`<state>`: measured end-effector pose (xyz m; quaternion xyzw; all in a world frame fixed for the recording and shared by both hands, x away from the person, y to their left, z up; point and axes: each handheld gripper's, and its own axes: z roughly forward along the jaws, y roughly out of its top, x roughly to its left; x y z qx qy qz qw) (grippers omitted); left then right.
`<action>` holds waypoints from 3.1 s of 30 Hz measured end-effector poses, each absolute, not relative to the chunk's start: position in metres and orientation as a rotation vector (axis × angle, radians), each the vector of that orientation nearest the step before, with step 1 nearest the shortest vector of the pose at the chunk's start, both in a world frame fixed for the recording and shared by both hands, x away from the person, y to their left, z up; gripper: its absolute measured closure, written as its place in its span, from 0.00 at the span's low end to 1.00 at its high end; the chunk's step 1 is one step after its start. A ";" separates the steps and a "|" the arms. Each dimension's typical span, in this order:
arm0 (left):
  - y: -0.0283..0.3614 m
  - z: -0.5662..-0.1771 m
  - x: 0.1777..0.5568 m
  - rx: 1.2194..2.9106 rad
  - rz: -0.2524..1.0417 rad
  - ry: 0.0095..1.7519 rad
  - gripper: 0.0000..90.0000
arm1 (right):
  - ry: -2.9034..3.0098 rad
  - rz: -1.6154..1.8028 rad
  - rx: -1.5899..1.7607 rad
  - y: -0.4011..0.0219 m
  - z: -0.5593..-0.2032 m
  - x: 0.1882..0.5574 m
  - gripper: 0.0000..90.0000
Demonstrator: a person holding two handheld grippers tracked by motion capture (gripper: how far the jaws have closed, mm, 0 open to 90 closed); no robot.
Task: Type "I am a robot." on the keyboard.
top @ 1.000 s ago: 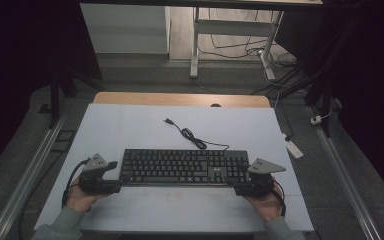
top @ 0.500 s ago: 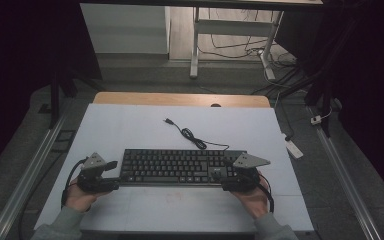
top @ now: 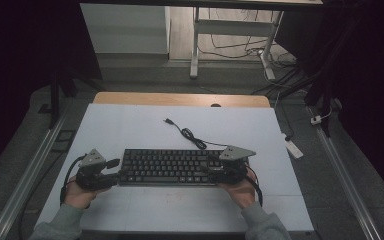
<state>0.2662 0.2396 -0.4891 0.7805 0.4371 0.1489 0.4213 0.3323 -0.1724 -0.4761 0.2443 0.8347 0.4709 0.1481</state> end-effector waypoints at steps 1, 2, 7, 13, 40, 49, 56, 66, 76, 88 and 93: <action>0.239 -0.488 0.268 1.957 0.367 1.094 0.57 | 2.400 1.362 0.701 -0.170 -0.476 0.333 0.56; 0.239 -0.488 0.268 1.957 0.367 1.094 0.60 | 2.407 1.366 0.695 -0.169 -0.476 0.334 0.58; 0.235 -0.486 0.274 1.974 0.355 1.095 0.69 | 2.435 1.360 0.667 -0.155 -0.474 0.337 0.69; 0.234 -0.486 0.278 1.985 0.343 1.085 0.77 | 2.489 1.353 0.625 -0.141 -0.476 0.341 0.84; 0.232 -0.499 0.284 2.050 0.324 1.077 0.99 | 2.584 1.328 0.571 -0.086 -0.496 0.357 0.99; 0.228 -0.510 0.288 2.091 0.319 1.094 0.99 | 2.612 1.291 0.584 -0.072 -0.500 0.364 0.99; 0.226 -0.514 0.290 2.109 0.316 1.098 0.99 | 2.623 1.274 0.606 -0.069 -0.507 0.369 0.99; 0.227 -0.520 0.293 2.116 0.313 1.119 0.99 | 2.622 1.259 0.638 -0.067 -0.513 0.374 0.99; 0.227 -0.524 0.295 2.128 0.314 1.130 0.99 | 2.613 1.246 0.655 -0.068 -0.515 0.377 0.99; 0.228 -0.526 0.295 2.130 0.314 1.134 0.98 | 2.594 1.237 0.679 -0.067 -0.518 0.380 0.99; 0.228 -0.526 0.295 2.134 0.315 1.133 0.99 | 2.593 1.226 0.683 -0.067 -0.519 0.381 0.99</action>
